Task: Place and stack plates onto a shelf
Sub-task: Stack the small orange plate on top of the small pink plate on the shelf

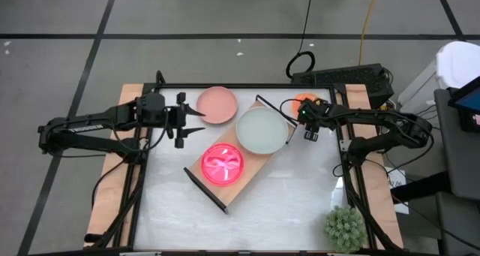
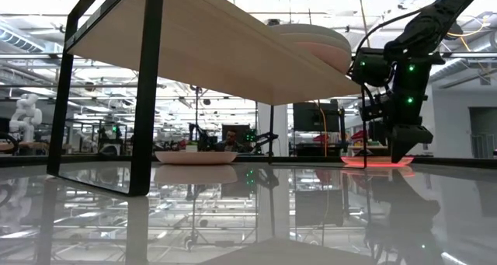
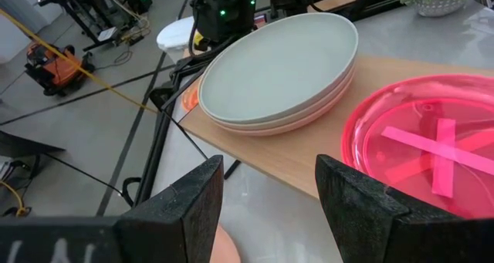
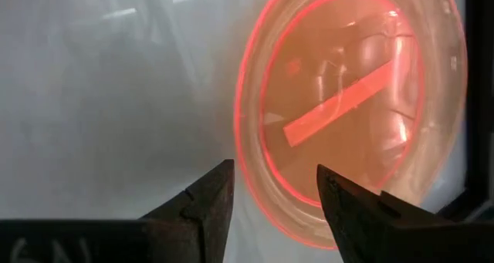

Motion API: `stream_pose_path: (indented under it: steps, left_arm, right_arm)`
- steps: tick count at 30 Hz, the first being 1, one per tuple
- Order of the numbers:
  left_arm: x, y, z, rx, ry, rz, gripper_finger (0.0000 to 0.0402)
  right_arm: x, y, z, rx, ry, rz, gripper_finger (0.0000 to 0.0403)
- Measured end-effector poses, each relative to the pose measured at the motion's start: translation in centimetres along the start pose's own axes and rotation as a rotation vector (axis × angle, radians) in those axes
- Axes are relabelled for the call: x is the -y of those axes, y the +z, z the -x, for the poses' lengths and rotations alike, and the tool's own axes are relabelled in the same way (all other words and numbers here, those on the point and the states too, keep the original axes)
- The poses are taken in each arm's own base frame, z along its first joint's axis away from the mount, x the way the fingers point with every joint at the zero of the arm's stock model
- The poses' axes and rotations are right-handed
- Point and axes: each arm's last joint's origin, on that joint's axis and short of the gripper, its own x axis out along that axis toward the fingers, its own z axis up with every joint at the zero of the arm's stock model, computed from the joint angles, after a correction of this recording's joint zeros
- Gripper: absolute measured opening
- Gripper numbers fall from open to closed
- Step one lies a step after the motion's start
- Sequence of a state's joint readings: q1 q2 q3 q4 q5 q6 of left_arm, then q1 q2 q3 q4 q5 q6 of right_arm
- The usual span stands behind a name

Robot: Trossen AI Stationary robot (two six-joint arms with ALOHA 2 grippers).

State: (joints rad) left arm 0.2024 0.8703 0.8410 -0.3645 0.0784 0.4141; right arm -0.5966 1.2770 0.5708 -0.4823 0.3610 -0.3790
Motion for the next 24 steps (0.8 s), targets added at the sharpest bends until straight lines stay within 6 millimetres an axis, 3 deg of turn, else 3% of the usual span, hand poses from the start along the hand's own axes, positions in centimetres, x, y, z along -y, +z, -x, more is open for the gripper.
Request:
stream_pose_path:
  steps: [11,24]
  left_arm:
    - [0.0,0.0,0.0,0.001,0.000,-0.002,0.0211]
    - [0.0,0.1,0.0,0.007,0.003,-0.005,0.0211]
  right_arm:
    - [0.8,-0.2,-0.4,0.026,0.044,0.045,0.0169]
    - [-0.1,-1.6,-1.7,0.022,0.023,0.047,0.0169]
